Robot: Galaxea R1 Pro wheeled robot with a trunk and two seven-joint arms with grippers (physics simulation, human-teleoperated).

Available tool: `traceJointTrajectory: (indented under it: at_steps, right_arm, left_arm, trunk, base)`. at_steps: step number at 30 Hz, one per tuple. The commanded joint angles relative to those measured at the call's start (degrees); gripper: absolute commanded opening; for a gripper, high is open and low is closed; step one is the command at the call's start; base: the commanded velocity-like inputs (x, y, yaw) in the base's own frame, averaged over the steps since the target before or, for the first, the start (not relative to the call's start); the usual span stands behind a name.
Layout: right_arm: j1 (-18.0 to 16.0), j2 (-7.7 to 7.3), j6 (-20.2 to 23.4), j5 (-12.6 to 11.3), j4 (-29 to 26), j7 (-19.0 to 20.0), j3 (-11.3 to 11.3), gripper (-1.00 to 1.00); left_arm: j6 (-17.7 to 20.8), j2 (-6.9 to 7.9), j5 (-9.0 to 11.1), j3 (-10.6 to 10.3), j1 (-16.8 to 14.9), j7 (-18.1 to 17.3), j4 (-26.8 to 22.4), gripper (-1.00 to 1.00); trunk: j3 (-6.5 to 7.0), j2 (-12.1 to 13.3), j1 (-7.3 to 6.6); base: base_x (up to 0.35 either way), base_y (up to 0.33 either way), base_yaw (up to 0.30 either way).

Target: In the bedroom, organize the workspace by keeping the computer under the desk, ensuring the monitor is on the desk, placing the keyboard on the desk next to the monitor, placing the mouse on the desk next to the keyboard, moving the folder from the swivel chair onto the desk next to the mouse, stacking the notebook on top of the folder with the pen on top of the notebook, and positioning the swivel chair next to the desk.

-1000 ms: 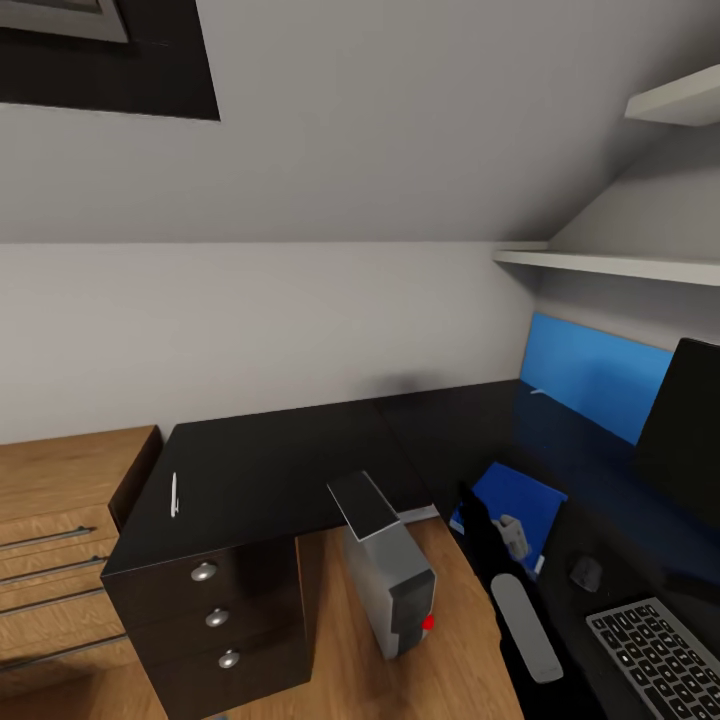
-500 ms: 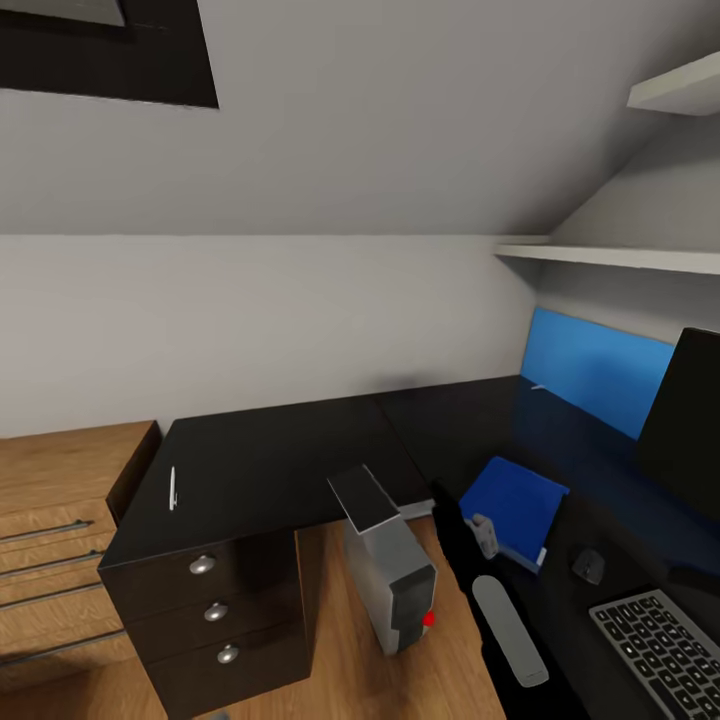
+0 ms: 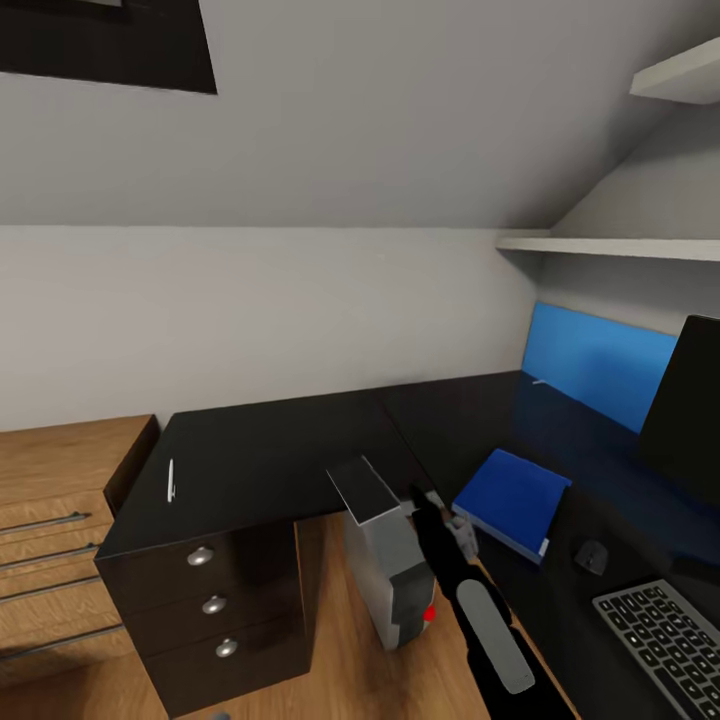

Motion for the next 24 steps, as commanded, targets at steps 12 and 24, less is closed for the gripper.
traceJointTrajectory:
  at_steps: [12,24]
  right_arm:
    - [-0.04,0.03,0.35,-0.39,3.45,-0.24,0.99,1.00]
    - [-0.06,-0.08,3.40,-1.64,3.96,-0.23,0.69,1.00]
  left_arm:
    - [0.22,-0.30,0.13,-0.30,-0.05,0.47,-0.13,1.00]
    - [0.22,-0.32,0.13,-0.28,-0.05,0.47,-0.19,1.00]
  trunk:
    - [-2.22,-4.86,2.64]
    - [-4.38,-9.68,5.28]
  base:
    - [0.000,0.000,0.000]
    - [0.000,0.000,0.000]
